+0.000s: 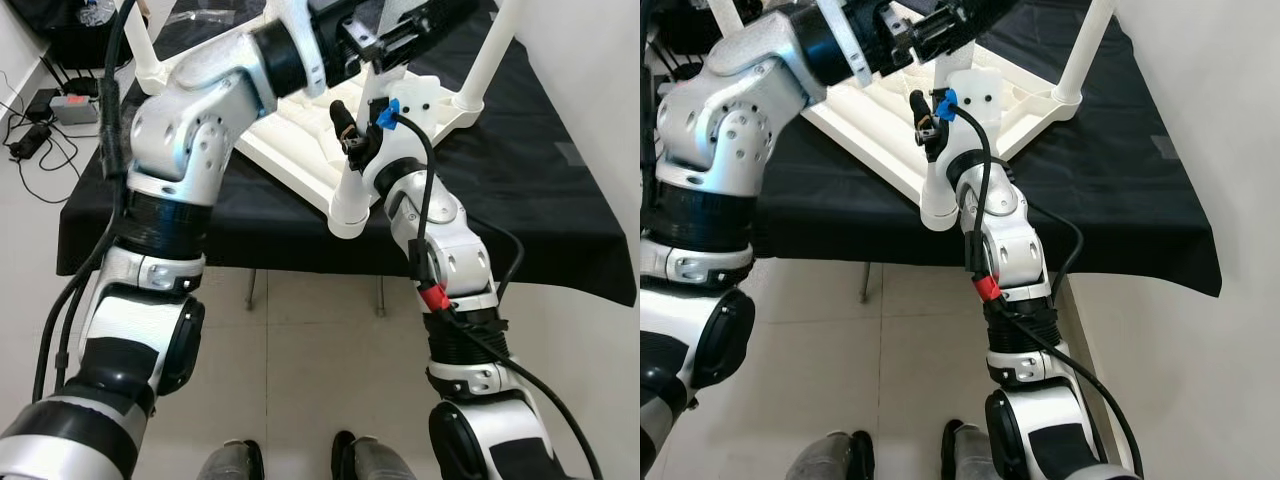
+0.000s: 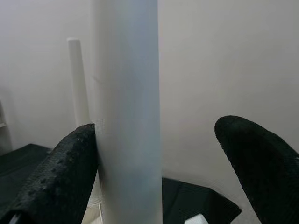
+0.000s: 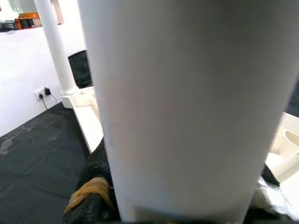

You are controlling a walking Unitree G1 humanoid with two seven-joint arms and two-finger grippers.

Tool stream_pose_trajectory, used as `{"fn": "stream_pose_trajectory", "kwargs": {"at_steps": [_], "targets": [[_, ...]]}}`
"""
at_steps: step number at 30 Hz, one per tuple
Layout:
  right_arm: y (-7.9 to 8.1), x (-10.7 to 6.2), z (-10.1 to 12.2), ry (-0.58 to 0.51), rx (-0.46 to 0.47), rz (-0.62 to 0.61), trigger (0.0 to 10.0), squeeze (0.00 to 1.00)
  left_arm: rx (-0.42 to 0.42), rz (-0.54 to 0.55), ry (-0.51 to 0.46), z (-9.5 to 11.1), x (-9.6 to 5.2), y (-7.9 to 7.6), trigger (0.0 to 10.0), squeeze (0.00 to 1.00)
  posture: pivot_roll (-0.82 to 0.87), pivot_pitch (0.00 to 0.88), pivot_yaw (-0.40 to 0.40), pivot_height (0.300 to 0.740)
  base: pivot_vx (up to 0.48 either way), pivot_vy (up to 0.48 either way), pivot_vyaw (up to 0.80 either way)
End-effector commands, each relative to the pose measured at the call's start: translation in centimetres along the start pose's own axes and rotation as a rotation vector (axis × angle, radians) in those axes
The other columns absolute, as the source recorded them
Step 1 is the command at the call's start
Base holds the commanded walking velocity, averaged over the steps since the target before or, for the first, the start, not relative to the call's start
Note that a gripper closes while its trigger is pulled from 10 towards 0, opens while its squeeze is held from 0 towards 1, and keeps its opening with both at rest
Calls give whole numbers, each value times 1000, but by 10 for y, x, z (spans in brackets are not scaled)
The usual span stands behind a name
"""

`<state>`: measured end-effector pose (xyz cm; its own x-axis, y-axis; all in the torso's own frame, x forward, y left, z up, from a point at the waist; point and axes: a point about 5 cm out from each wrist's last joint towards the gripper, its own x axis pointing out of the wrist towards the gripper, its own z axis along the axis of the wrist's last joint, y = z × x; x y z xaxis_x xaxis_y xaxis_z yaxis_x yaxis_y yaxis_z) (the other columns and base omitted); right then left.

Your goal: Building children table

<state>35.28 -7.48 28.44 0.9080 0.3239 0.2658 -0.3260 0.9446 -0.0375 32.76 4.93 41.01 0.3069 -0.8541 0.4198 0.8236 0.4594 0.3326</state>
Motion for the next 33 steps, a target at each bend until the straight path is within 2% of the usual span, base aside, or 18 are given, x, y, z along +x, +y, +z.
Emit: {"fn": "stream_pose_trajectory", "kwargs": {"at_steps": [1, 4, 8, 9, 25, 26, 27, 32, 33], "targets": [[13, -1, -12, 55, 19, 65, 10000, 0, 37, -37, -1, 5, 9, -5, 10000, 0, 20, 195, -14, 740, 0, 0, 0], [15, -3, -12, 55, 16, 81, 10000, 0, 108, 52, 35, 10, 17, 9, 10000, 0, 22, 199, -10, 740, 0, 0, 0], [15, -3, -12, 55, 16, 84, 10000, 0, 123, 72, 42, 11, 18, 12, 10000, 0, 23, 199, -12, 740, 0, 0, 0], [15, -3, -12, 57, 16, 87, 10000, 0, 130, 102, 45, 12, 19, 16, 0, 0, 23, 199, -12, 740, 0, 0, 0], [15, -3, -13, 68, -7, 99, 10000, 0, 95, 207, 91, 11, 20, 28, 0, 0, 15, 195, -20, 740, 0, 0, 0], [15, -3, -13, 68, -9, 110, 10000, 31, 94, 214, 94, 11, 20, 29, 0, 0, 13, 193, -21, 740, 0, 0, 0], [13, -3, -13, 67, -4, 124, 10000, 1000, 94, 217, 95, 11, 20, 30, 0, 0, 13, 193, -21, 740, 0, 0, 0], [10, -4, -12, 66, 16, 152, 10000, 1000, 96, 218, 97, 10, 21, 31, 0, 0, 13, 193, -21, 740, 0, 0, 0], [7, -3, -10, 55, 12, 196, 10000, 1000, 99, 216, 99, 9, 21, 30, 0, 0, 13, 193, -21, 740, 0, 0, 0]]}}
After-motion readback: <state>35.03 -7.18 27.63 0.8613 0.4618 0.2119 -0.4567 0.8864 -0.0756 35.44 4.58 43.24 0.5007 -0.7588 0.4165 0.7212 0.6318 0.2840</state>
